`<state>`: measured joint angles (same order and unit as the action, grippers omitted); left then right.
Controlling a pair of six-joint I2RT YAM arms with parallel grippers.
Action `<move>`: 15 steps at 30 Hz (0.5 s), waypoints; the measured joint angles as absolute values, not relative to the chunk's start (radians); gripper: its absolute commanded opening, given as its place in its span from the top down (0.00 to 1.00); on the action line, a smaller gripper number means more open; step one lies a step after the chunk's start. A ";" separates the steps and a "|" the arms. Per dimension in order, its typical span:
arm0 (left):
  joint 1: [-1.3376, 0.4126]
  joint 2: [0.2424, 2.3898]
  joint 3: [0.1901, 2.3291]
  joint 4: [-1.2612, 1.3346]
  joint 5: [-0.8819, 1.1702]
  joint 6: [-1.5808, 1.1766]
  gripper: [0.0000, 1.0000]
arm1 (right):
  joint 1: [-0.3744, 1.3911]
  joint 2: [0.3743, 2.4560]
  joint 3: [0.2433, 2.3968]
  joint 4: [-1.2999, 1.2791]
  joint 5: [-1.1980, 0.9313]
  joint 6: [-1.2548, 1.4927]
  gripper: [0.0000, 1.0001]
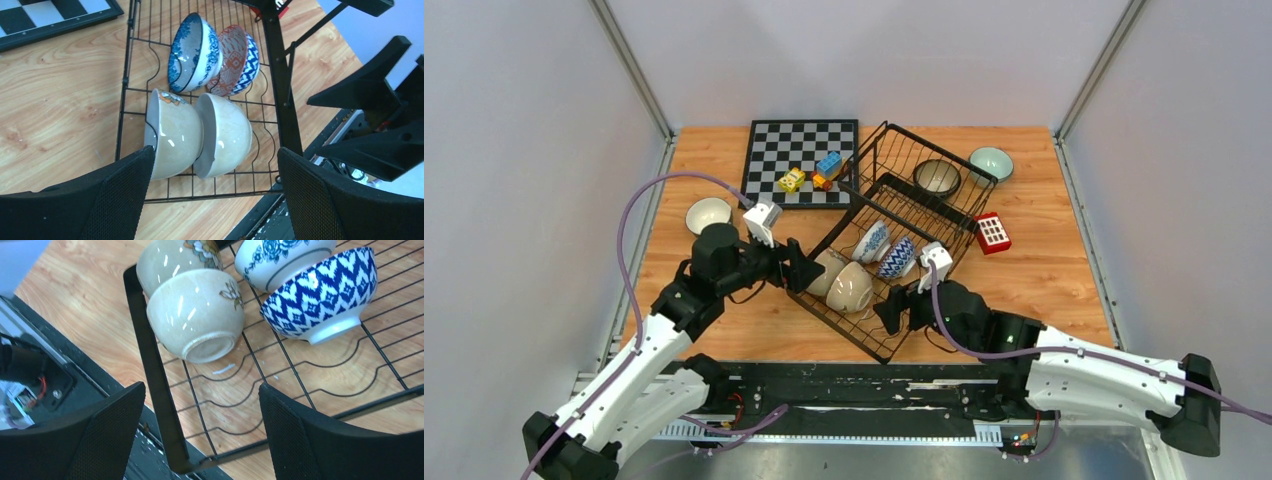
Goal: Unload the bowls from the dish rack
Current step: Pick up the bowl from the dish rack.
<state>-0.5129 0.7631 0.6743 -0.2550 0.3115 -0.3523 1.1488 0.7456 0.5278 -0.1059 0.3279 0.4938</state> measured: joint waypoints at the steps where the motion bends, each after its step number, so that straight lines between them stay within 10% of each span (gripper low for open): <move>1: -0.513 0.760 0.671 -0.250 0.318 -0.352 0.08 | 1.149 0.758 0.528 -0.084 0.339 0.509 0.18; 15: -0.528 0.958 0.697 -0.268 0.488 -0.360 0.13 | 1.036 0.975 0.541 0.099 0.330 0.690 0.33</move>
